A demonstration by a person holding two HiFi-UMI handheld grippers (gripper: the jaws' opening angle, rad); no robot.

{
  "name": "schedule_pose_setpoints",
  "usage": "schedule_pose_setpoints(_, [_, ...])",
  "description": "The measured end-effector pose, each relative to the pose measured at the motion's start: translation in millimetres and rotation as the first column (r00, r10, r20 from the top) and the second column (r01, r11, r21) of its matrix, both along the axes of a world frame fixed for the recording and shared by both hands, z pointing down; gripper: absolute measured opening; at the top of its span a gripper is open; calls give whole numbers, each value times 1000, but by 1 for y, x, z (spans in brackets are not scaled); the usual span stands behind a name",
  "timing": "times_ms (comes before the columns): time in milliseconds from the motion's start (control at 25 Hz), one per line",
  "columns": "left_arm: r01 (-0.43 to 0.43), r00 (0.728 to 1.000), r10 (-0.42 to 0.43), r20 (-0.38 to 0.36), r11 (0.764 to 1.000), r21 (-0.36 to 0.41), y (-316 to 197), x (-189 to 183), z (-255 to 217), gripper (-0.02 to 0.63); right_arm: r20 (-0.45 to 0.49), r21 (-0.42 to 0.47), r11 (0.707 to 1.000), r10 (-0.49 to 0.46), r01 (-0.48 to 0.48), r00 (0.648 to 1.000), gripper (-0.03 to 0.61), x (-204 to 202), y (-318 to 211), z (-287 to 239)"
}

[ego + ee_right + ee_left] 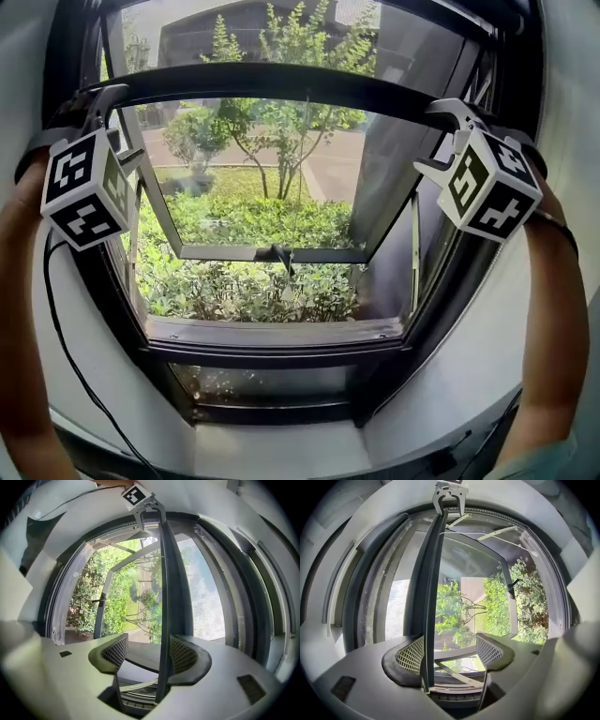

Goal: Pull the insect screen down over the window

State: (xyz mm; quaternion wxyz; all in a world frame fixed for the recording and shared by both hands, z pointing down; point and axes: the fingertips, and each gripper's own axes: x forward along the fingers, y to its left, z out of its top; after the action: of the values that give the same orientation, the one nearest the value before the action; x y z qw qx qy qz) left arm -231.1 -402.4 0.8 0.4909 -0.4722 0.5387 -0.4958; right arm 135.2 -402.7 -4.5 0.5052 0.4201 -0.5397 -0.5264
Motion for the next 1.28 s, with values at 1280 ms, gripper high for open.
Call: schedule_pose_setpoints(1280, [-35,999,34,-8,984,-176,5,0,177,359,-32,-206,978,-21,14,999,281,1,3,172])
